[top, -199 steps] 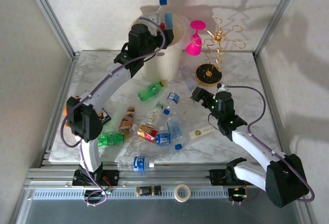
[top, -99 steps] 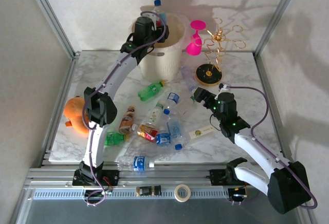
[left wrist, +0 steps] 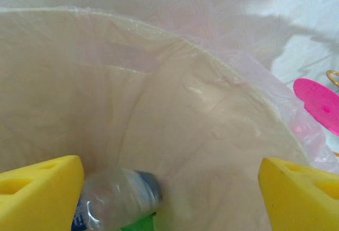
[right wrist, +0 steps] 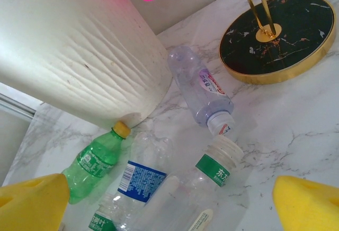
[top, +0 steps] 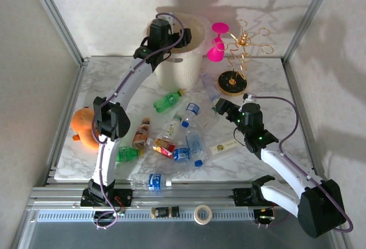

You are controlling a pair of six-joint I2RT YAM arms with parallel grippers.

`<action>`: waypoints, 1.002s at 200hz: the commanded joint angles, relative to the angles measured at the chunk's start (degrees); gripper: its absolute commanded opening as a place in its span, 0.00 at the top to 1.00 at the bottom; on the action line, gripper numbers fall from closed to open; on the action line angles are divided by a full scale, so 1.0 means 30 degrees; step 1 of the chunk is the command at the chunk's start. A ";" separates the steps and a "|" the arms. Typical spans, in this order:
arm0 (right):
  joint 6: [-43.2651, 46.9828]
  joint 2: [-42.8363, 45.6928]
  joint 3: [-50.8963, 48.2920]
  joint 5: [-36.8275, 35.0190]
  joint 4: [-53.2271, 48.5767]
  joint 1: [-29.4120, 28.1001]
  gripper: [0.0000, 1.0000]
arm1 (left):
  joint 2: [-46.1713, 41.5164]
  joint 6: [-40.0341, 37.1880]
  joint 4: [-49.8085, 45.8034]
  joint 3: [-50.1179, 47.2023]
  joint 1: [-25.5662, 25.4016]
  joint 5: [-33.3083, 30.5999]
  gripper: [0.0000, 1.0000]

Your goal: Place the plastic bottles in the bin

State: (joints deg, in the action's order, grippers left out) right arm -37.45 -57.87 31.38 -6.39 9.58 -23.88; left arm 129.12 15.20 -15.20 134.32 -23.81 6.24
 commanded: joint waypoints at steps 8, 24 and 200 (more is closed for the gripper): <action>0.0194 -0.0239 0.0341 -0.0115 0.0094 0.0133 0.01 | -0.2321 -0.0152 0.1106 -0.0507 -0.0424 0.0511 0.11; 0.0135 -0.0238 0.0323 -0.0105 0.0116 0.0134 0.01 | -0.3259 -0.0273 0.1673 -0.1480 -0.0678 0.0586 0.10; -0.3307 0.0552 0.1446 -0.1189 -0.8265 -0.0028 0.01 | -2.0563 0.4009 1.6311 -2.9964 -0.2828 -0.1945 0.00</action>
State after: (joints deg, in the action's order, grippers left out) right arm -42.89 -57.74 34.30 -6.81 -4.43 -23.88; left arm 71.40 21.28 22.96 52.97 -31.38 3.20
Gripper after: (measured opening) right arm 0.987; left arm 0.994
